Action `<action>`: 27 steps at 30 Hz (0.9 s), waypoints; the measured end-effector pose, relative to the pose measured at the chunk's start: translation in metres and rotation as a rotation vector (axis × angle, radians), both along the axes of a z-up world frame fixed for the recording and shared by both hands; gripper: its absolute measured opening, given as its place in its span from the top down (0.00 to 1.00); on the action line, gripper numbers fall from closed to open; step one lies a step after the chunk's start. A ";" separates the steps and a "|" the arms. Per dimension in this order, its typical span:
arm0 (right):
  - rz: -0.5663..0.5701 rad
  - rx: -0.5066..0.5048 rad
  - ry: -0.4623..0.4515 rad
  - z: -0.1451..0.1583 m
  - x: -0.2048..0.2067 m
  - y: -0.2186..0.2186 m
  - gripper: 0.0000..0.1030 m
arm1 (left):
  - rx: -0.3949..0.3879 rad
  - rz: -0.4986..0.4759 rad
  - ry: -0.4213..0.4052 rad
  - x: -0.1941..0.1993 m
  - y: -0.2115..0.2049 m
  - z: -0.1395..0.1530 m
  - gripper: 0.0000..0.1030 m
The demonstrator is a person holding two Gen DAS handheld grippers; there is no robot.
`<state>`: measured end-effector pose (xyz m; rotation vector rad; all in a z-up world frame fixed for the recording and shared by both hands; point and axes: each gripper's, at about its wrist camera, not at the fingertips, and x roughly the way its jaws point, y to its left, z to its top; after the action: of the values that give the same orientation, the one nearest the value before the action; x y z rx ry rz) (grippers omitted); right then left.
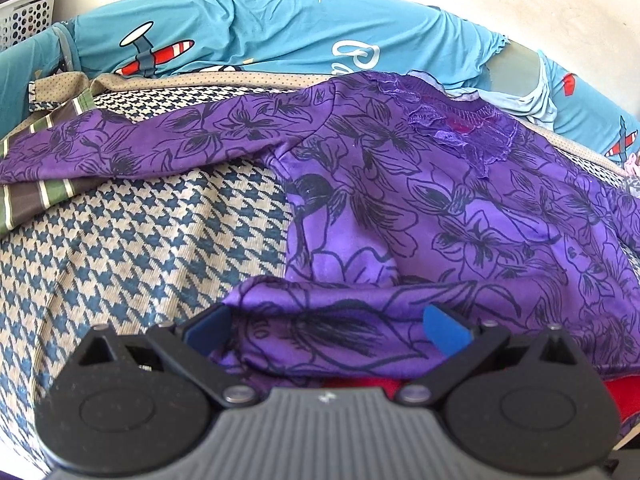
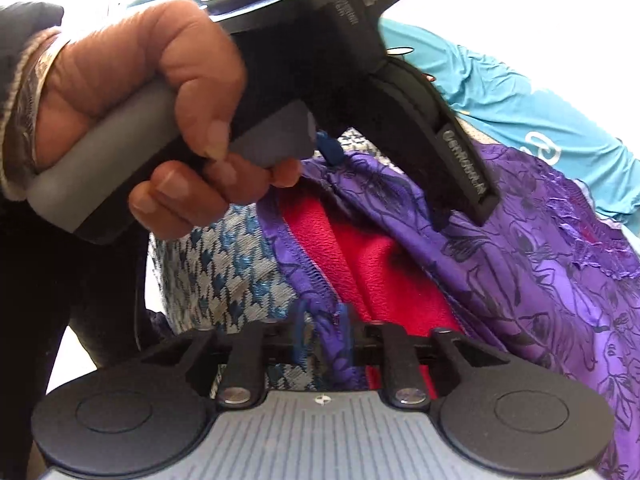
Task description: Fold clothes
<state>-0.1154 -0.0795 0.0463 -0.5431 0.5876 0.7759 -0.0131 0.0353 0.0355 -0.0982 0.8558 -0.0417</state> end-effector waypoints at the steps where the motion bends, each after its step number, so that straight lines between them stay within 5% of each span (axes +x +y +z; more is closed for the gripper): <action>1: 0.006 -0.003 -0.005 -0.001 -0.001 0.001 0.73 | 0.004 -0.001 -0.001 0.000 -0.001 0.000 0.00; 7: 0.003 -0.003 -0.045 -0.007 -0.006 0.001 0.74 | 0.015 0.000 -0.012 -0.003 -0.001 0.001 0.00; 13: -0.034 0.026 -0.029 -0.002 -0.005 0.000 0.94 | -0.001 0.048 -0.033 -0.009 0.010 0.006 0.00; 19: 0.018 0.108 0.101 0.003 -0.017 -0.002 0.95 | -0.032 0.074 -0.089 -0.017 0.019 0.015 0.00; 27: 0.027 0.101 0.107 -0.003 -0.026 -0.002 0.94 | 0.010 0.043 -0.083 -0.019 0.008 0.013 0.00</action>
<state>-0.1412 -0.0818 0.0432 -0.4191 0.6371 0.8597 -0.0318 0.0431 0.0488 -0.1052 0.7706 -0.0016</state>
